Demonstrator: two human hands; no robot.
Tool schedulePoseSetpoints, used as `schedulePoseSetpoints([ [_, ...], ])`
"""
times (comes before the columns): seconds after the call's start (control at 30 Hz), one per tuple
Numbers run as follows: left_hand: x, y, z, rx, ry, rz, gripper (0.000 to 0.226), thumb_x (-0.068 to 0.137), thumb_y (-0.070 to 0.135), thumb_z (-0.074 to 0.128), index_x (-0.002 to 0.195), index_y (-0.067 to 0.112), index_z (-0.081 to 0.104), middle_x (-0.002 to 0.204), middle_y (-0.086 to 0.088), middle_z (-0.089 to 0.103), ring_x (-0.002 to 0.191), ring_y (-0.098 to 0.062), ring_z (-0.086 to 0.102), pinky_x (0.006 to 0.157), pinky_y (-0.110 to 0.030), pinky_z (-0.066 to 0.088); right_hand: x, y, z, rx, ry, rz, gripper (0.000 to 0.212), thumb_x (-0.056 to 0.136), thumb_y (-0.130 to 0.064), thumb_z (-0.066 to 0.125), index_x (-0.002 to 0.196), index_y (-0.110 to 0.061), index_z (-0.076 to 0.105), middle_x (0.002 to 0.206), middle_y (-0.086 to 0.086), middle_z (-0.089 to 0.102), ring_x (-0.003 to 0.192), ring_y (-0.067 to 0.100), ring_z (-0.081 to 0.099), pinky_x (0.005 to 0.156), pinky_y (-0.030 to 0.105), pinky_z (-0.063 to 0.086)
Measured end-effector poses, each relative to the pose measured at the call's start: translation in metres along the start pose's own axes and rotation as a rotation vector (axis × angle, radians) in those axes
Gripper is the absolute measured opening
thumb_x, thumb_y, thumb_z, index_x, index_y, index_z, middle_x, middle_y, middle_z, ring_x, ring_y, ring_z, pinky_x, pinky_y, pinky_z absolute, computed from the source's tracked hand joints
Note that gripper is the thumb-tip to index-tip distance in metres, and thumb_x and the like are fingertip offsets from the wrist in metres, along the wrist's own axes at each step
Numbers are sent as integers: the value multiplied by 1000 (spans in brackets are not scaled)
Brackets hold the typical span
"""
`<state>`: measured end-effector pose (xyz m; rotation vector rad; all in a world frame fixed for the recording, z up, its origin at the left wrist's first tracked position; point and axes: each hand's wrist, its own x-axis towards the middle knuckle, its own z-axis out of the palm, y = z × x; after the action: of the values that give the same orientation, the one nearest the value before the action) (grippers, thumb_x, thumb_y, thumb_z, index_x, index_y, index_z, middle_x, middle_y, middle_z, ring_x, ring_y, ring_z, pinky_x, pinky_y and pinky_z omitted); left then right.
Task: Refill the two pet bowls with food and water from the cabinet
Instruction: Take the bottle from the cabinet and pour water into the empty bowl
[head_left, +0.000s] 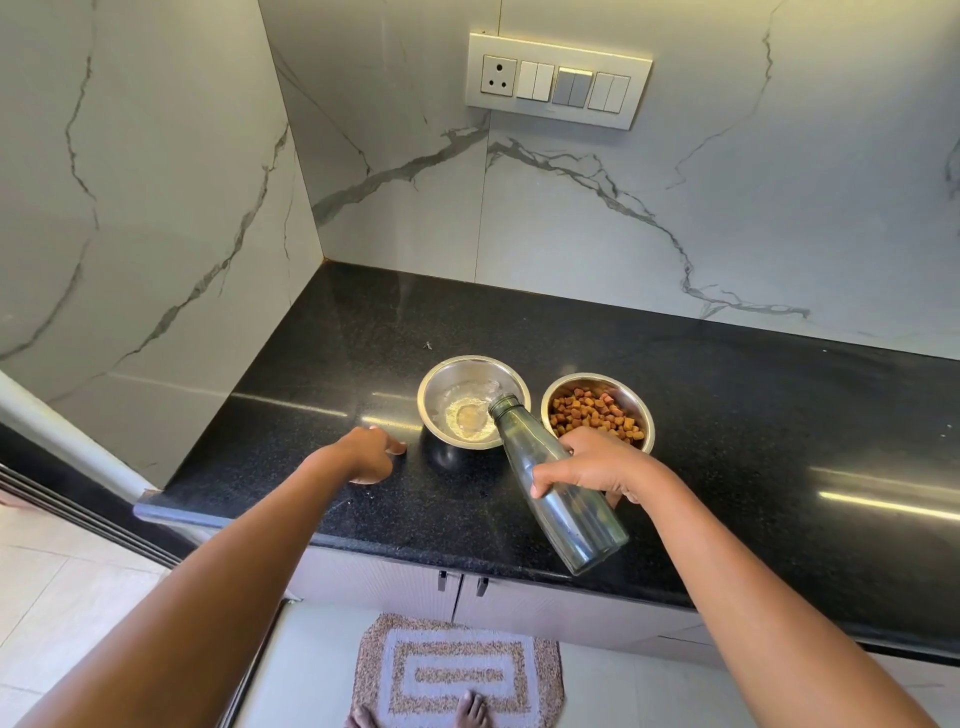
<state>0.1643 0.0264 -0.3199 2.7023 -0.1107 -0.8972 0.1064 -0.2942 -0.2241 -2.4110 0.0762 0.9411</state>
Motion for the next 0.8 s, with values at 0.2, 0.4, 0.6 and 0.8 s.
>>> schedulePoseSetpoints([
  [0.2, -1, 1, 0, -2, 5, -6, 60, 94, 3, 44, 150, 24, 50, 160, -12, 40, 145, -32, 42, 118, -40, 33, -2, -1, 3, -4, -13, 3, 52, 73, -48, 82, 112, -16, 68, 106, 6, 74, 95, 23, 74, 77, 41, 66],
  [0.4, -1, 2, -1, -14, 4, 0, 60, 94, 1, 45, 149, 23, 51, 158, -11, 44, 144, -32, 44, 118, -41, 34, -2, -5, 3, 1, -29, 2, 51, 75, -46, 81, 113, -14, 69, 106, 7, 75, 94, 23, 75, 78, 39, 65],
  [0.6, -2, 2, -1, -8, 9, 4, 62, 93, 0, 43, 149, 24, 51, 159, -12, 41, 146, -32, 41, 119, -42, 32, 1, -9, 2, 1, -25, 3, 49, 72, -48, 82, 105, -15, 71, 103, 7, 77, 91, 23, 76, 75, 41, 66],
  [0.8, 0, -1, -2, -15, 1, 6, 62, 92, 0, 43, 148, 25, 53, 157, -10, 45, 144, -32, 44, 118, -42, 34, 4, -12, -1, 8, -16, -10, 46, 74, -48, 81, 103, -14, 73, 102, 7, 77, 90, 22, 76, 66, 32, 63],
])
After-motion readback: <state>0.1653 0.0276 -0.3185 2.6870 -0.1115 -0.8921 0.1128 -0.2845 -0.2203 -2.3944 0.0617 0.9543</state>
